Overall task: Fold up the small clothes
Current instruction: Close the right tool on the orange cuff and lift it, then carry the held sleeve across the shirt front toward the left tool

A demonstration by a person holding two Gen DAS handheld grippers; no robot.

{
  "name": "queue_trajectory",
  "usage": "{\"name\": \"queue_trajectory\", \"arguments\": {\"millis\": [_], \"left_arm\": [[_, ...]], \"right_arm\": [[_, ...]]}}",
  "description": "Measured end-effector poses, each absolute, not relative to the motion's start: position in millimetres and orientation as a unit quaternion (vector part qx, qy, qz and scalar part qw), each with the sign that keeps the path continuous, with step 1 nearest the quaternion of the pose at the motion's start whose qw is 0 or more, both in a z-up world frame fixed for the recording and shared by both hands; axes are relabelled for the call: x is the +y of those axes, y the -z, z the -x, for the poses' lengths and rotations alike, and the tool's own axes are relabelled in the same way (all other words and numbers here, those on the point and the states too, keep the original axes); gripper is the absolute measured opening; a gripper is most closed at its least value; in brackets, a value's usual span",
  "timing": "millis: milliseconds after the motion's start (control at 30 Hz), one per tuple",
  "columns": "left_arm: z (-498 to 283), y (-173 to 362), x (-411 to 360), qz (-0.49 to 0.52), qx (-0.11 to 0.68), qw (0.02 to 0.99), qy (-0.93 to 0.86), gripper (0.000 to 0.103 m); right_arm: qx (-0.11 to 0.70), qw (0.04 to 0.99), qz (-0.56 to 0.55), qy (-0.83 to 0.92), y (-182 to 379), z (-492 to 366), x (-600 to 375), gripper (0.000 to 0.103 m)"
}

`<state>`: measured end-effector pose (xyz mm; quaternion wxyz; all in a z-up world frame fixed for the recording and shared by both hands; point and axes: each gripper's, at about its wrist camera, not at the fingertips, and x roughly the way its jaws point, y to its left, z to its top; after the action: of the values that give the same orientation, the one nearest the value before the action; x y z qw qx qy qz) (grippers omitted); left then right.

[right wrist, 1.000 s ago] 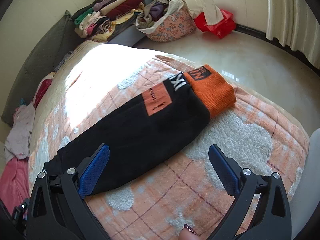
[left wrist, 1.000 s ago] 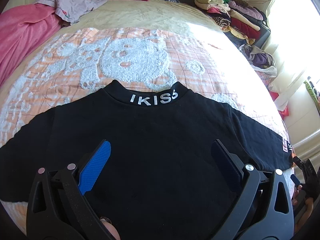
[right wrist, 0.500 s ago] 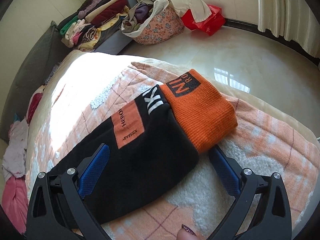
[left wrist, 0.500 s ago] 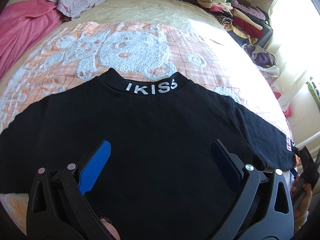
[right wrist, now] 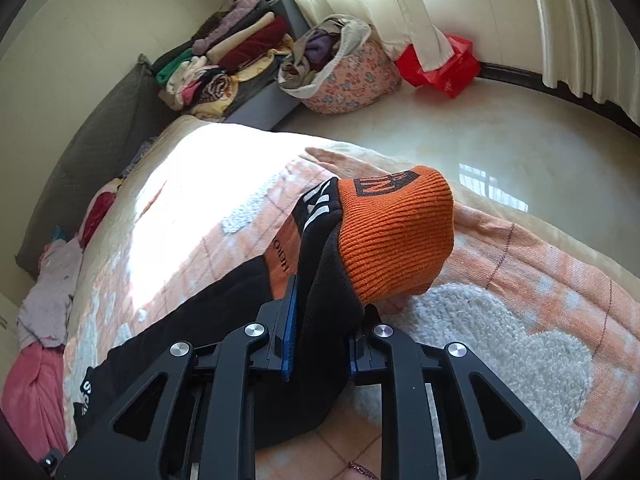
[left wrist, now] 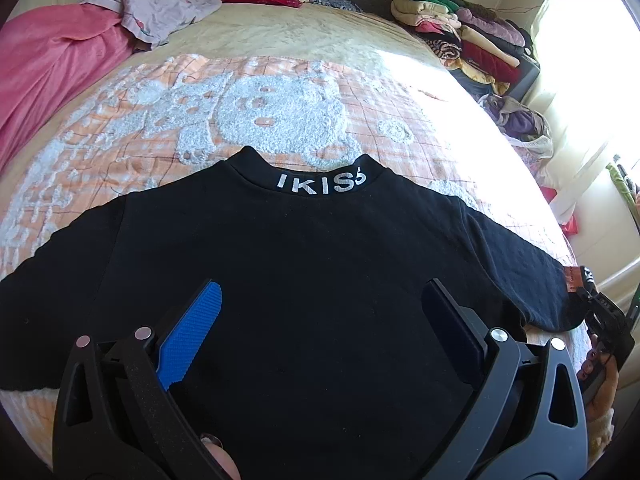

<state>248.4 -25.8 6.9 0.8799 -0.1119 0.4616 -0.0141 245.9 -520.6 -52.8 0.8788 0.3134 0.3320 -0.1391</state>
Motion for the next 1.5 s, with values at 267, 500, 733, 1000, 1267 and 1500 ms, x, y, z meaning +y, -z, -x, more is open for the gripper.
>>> {"name": "queue_trajectory", "arguments": {"millis": [267, 500, 733, 1000, 1267, 1500], "left_arm": [[-247.3, -17.5, -17.9, 0.125, 0.451, 0.884, 0.017, 0.094], [-242.9, -25.1, -14.1, 0.119, 0.446, 0.887, 0.019, 0.094], [-241.6, -27.6, -5.6, 0.122, 0.445, 0.887, 0.018, 0.094], [-238.1, -38.9, 13.0, 0.121, 0.438, 0.891, 0.013, 0.094], [-233.2, -40.6, 36.3, 0.117, 0.437, 0.892, 0.008, 0.094], [-224.5, -35.0, 61.9, 0.121, 0.442, 0.889, 0.007, 0.094]], "right_arm": [[0.314, 0.900, -0.294, 0.064, 6.0, -243.3, -477.6, 0.016], [0.317, 0.906, -0.279, 0.036, -14.5, -242.3, -450.0, 0.015], [0.307, 0.915, -0.262, 0.000, -44.7, -236.7, -418.2, 0.015], [0.302, 0.919, -0.247, -0.050, -71.4, -240.7, -371.5, 0.015], [0.307, 0.921, -0.223, -0.087, -80.9, -245.8, -316.2, 0.015], [0.315, 0.923, -0.188, -0.113, -75.6, -249.2, -260.3, 0.015]]}}
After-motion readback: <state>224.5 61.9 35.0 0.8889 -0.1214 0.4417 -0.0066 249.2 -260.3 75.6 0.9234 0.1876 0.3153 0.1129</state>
